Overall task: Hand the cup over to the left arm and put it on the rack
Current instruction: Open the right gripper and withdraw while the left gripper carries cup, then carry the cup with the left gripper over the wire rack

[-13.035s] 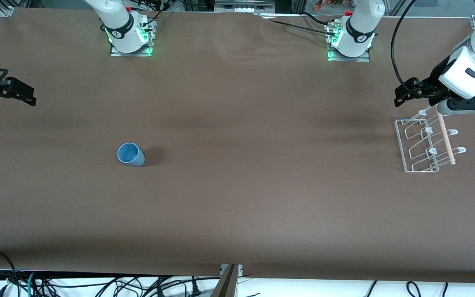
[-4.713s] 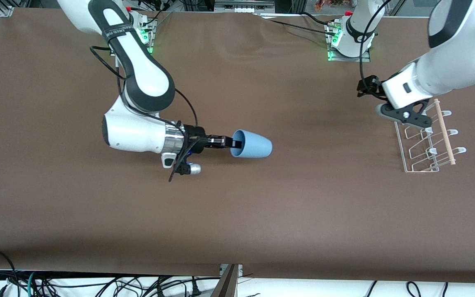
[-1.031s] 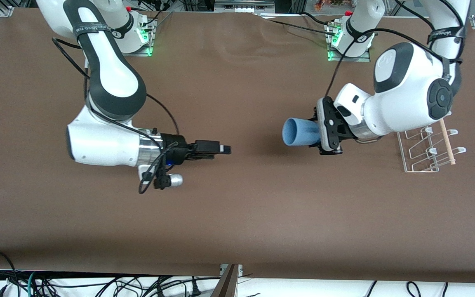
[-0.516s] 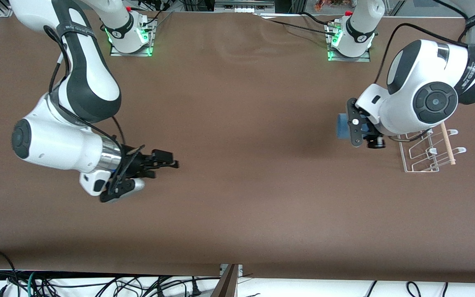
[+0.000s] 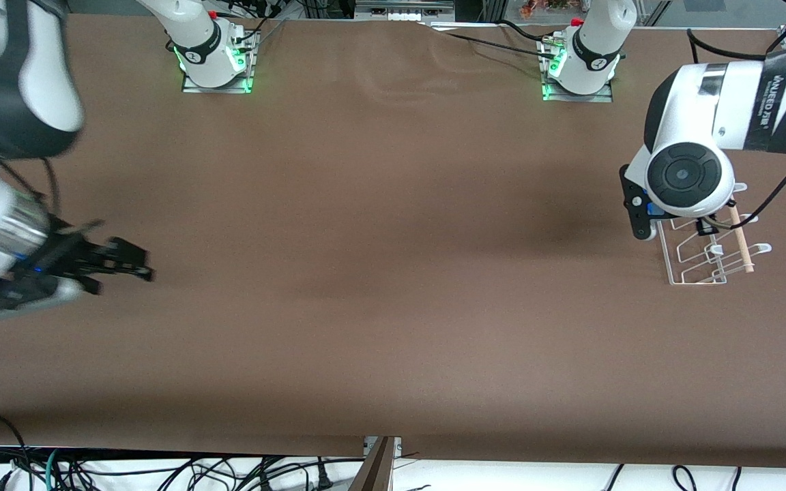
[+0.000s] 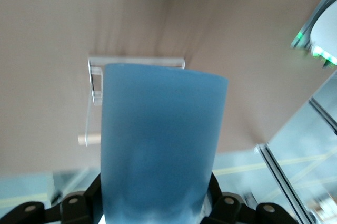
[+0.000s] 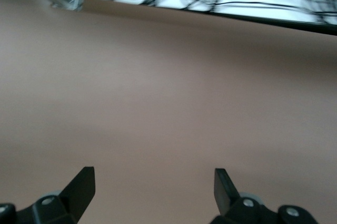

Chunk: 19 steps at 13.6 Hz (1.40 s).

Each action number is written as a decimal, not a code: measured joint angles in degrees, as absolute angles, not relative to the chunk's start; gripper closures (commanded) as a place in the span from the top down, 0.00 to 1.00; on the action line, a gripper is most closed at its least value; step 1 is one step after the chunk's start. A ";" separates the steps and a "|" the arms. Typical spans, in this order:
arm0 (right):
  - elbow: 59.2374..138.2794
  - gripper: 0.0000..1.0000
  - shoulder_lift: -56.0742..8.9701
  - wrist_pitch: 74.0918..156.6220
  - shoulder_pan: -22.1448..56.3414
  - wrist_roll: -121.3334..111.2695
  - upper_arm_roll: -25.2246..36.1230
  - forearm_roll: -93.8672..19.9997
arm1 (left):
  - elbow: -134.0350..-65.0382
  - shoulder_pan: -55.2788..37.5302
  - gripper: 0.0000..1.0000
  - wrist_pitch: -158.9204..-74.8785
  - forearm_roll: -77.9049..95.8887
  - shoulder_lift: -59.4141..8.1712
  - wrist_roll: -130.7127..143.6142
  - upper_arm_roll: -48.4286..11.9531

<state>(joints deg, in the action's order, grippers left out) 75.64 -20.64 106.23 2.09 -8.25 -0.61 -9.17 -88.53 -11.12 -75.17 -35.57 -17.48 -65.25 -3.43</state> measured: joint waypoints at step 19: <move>80.79 1.00 -7.33 85.69 -1.65 -4.31 -0.21 2.09 | -88.95 -3.28 0.19 -61.03 -46.07 -34.85 -25.98 -0.16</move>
